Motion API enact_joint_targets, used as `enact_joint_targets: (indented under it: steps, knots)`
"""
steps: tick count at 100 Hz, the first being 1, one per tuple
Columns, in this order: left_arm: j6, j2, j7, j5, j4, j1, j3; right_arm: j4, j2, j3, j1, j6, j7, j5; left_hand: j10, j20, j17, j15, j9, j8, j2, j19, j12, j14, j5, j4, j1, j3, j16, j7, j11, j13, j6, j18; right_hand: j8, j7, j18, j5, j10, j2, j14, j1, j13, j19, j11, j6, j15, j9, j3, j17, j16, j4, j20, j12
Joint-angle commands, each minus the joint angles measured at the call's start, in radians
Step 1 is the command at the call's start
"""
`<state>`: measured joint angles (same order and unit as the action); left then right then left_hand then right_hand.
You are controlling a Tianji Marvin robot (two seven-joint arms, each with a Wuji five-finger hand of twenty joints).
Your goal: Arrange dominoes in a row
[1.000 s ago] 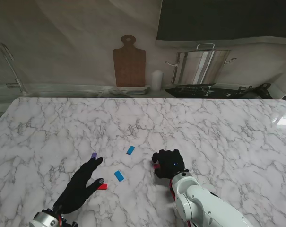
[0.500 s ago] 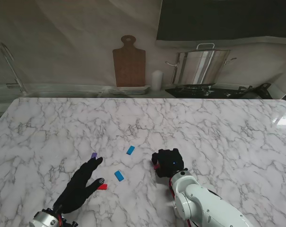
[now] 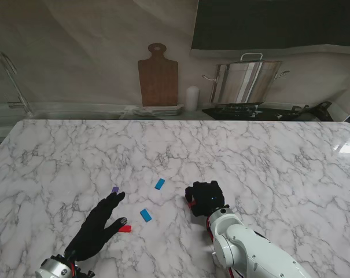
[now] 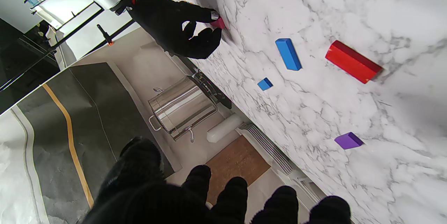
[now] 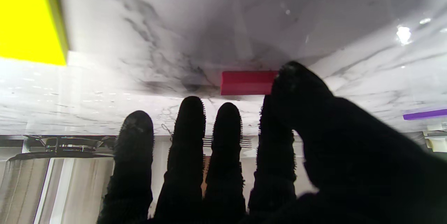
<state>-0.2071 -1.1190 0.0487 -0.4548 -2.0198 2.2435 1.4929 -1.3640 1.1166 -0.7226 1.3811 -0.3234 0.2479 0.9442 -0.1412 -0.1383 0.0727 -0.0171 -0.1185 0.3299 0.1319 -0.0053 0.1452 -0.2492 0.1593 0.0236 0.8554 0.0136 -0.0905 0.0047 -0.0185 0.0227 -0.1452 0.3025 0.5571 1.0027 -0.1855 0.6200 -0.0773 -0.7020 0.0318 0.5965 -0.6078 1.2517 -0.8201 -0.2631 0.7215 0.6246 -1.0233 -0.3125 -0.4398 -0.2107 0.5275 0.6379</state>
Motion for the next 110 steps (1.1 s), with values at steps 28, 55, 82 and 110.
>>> enact_joint_targets:
  steps: [28, 55, 82, 110]
  knots:
    - [0.001, -0.001, -0.014, 0.003, 0.005, 0.001, 0.000, 0.016, -0.001, 0.004, 0.005, 0.011, -0.010, -0.004, 0.023, -0.018, -0.002, -0.001, 0.025, 0.008, 0.025, 0.000, -0.010, 0.027, -0.029, -0.021, 0.028, 0.010, -0.012, -0.007, 0.000, -0.019, 0.020, -0.019, 0.170, 0.135, 0.002, 0.007, -0.017, -0.055, 0.008, 0.075, -0.014, 0.003, 0.027, -0.069, -0.054, 0.010, -0.020, 0.005, 0.024, -0.019, 0.005, -0.028]
    - [0.001, 0.000, -0.016, 0.004, 0.006, 0.001, 0.001, 0.017, -0.002, 0.004, 0.003, 0.016, -0.009, -0.001, 0.023, -0.021, -0.001, -0.001, 0.025, 0.008, 0.025, 0.001, -0.014, 0.028, -0.028, -0.021, 0.029, 0.009, -0.011, -0.008, 0.000, -0.020, 0.018, -0.017, 0.101, 0.015, -0.002, -0.087, -0.016, -0.032, 0.009, 0.016, -0.004, -0.006, 0.024, -0.004, -0.059, -0.005, -0.023, 0.014, 0.025, -0.002, 0.003, -0.028]
    - [-0.002, 0.000, -0.016, 0.003, 0.007, 0.000, 0.001, 0.015, -0.006, 0.008, 0.001, 0.019, -0.027, 0.005, 0.022, -0.024, -0.002, -0.001, 0.025, 0.007, 0.025, 0.001, -0.015, 0.028, -0.028, -0.021, 0.027, 0.010, -0.011, -0.009, 0.000, -0.019, 0.020, -0.017, -0.010, -0.127, -0.005, -0.031, -0.009, -0.013, 0.004, 0.006, -0.004, -0.013, 0.032, 0.023, -0.061, 0.000, -0.025, 0.022, 0.026, 0.019, 0.004, -0.032]
    - [-0.001, -0.001, -0.014, 0.003, 0.008, 0.000, 0.001, 0.021, -0.006, 0.012, -0.003, 0.022, -0.025, 0.002, 0.022, -0.030, -0.001, -0.001, 0.025, 0.006, 0.025, 0.003, -0.017, 0.028, -0.028, -0.021, 0.028, 0.010, -0.010, -0.009, 0.000, -0.019, 0.020, -0.017, 0.007, 0.054, -0.011, 0.114, -0.007, -0.027, 0.000, 0.061, -0.019, -0.013, 0.029, -0.075, -0.049, 0.026, -0.002, 0.020, 0.022, -0.011, 0.009, -0.023]
